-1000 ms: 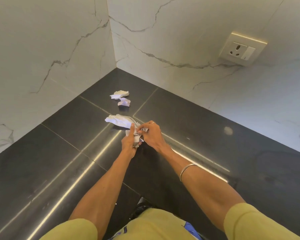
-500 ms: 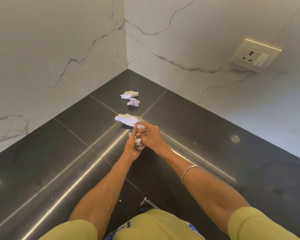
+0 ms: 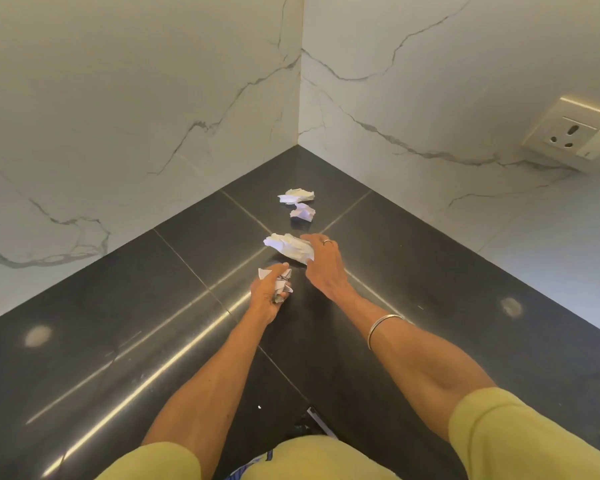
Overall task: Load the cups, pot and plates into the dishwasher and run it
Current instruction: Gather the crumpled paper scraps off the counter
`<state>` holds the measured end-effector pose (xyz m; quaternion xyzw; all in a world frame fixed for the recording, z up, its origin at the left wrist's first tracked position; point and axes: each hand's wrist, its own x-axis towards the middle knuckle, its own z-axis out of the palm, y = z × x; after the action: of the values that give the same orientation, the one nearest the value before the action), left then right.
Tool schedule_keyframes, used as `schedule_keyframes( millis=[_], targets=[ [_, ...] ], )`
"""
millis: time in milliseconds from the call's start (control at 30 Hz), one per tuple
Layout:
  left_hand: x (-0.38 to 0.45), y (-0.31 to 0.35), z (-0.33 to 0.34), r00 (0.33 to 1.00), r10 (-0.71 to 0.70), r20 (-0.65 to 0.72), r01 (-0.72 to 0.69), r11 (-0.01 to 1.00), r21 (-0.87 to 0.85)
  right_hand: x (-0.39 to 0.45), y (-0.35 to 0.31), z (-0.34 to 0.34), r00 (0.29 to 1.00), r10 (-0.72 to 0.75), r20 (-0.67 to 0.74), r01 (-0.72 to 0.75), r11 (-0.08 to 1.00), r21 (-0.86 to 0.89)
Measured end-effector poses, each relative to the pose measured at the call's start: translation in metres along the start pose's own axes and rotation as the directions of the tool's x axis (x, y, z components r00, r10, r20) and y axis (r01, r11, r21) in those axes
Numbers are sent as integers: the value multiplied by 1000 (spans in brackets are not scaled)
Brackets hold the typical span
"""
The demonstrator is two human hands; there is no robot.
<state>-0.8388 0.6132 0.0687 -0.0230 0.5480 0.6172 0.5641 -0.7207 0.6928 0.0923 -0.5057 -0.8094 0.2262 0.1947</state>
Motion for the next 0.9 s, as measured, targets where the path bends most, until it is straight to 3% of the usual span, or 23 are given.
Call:
schedule_keyframes(
  millis=[133, 567, 800, 900],
  targets=[
    [0, -4, -1, 999, 39, -1, -38, 997, 60, 11, 1, 5, 994, 36, 106, -36, 999, -9],
    [5, -2, -2, 998, 31, 45, -33, 999, 23, 7, 4, -2, 995, 92, 28, -89, 992, -90],
    [6, -3, -4, 997, -25, 70, 25, 1000, 4, 1, 12, -6, 958, 285, 39, -285, 920, 269],
    [1, -2, -3, 996, -38, 76, 33, 998, 61, -2, 9, -11, 971, 234, 55, -240, 943, 231]
  ],
)
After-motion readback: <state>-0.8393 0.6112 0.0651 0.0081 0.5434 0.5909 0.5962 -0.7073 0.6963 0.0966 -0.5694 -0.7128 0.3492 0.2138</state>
